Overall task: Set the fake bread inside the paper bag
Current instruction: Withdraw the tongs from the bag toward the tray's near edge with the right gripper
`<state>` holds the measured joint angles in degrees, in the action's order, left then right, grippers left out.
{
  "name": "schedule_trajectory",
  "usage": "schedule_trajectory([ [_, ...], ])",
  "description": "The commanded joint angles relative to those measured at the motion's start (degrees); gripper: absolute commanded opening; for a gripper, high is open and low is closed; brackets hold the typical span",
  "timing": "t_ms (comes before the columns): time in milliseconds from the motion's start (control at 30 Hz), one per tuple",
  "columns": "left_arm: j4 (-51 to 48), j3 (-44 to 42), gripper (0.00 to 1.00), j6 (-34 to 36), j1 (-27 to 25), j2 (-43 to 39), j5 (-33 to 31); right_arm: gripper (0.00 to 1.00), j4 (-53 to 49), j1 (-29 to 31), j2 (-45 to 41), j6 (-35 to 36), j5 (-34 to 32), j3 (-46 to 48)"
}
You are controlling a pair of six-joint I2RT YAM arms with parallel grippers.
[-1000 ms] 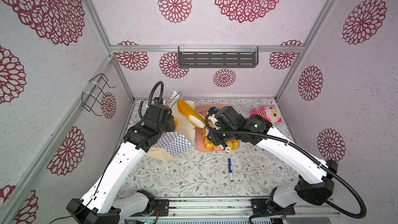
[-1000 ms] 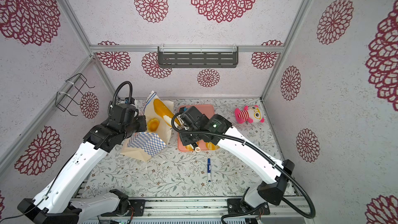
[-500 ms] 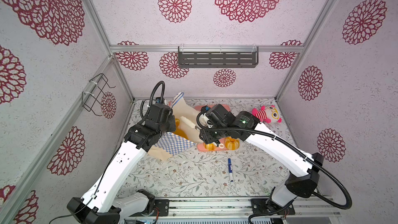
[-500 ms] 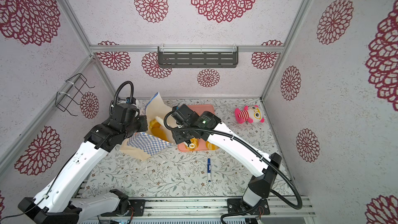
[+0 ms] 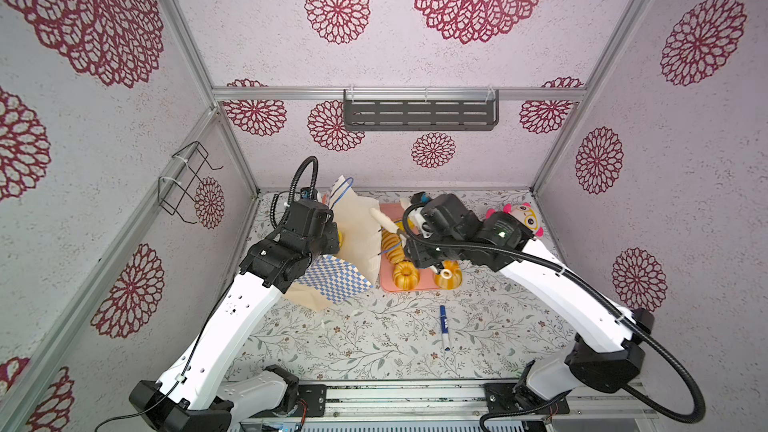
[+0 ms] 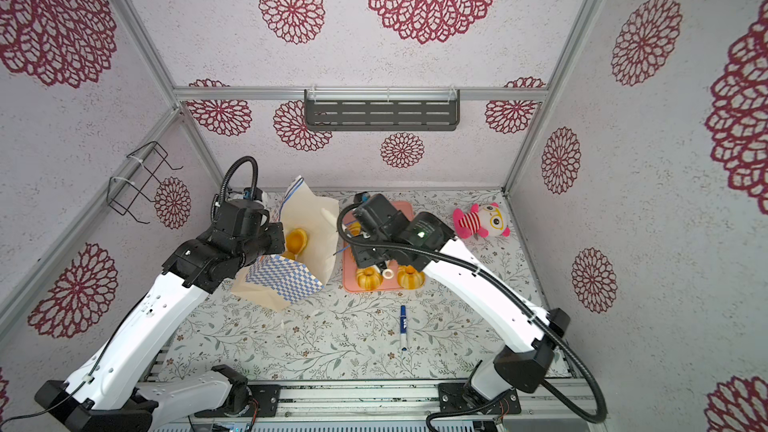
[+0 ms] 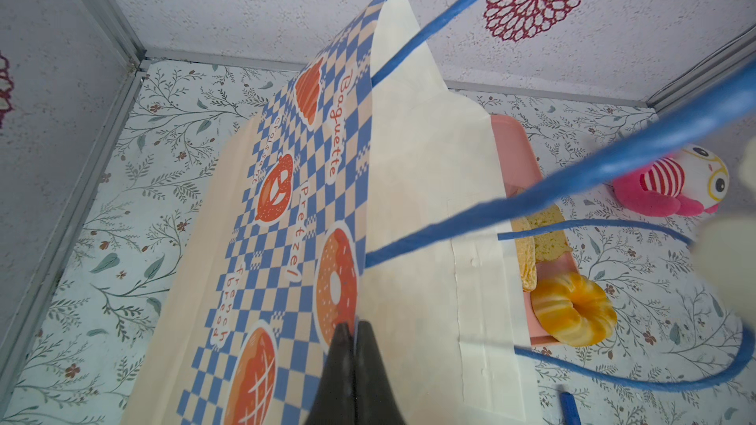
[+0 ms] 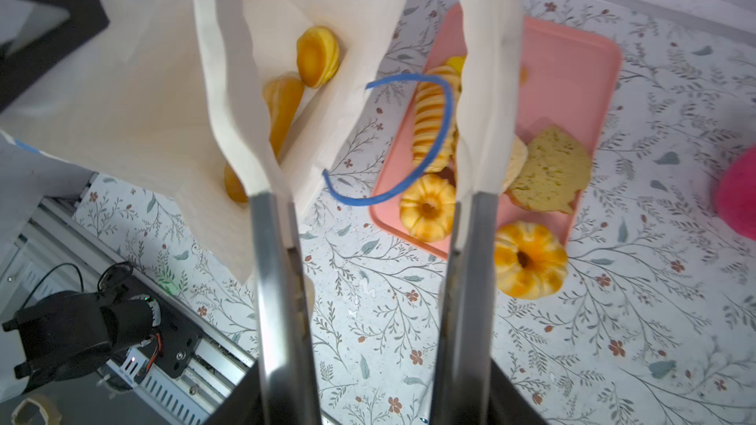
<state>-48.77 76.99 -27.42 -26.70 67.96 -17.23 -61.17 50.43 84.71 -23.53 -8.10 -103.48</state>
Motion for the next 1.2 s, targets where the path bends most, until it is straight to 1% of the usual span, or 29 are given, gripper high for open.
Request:
schedule_trajectory([
  [0, 1.18, 1.36, 0.0, 0.37, -0.28, 0.06, -0.71, 0.57, 0.52, -5.05, -7.54, 0.58, -2.0, 3.23],
  [100, 1.4, 1.3, 0.0, 0.51, -0.25, 0.37, -0.74, 0.56, 1.4, -10.31, -12.01, 0.59, -0.56, 8.93],
  [233, 1.63, 1.3, 0.0, 0.65, -0.24, 0.89, -0.7, 0.56, 4.38, -15.72, -16.35, 0.74, 4.66, 17.77],
  [500, 1.8, 1.5, 0.0, 0.69, -0.3, 1.56, -0.48, 0.56, 9.75, -23.0, -18.9, 0.6, 10.67, 33.41],
  [667, 2.56, 0.97, 0.0, 0.64, -0.27, 1.33, -0.26, 0.56, 12.16, -24.66, -21.03, -1.61, 13.91, 43.3],
  [800, 3.1, 0.66, 0.0, 0.9, -0.28, 1.56, -0.18, 0.57, 12.48, -24.99, -22.47, -2.95, 14.6, 48.3],
  [967, 3.53, 0.37, 0.0, 1.53, -0.17, 2.0, -0.09, 0.62, 12.64, -24.98, -23.58, -3.86, 15.3, 51.15],
  [1167, 4.12, -0.15, 0.0, 1.81, -0.13, 1.91, -0.12, 0.66, 12.66, -24.88, -22.7, -3.83, 16.24, 53.06],
])
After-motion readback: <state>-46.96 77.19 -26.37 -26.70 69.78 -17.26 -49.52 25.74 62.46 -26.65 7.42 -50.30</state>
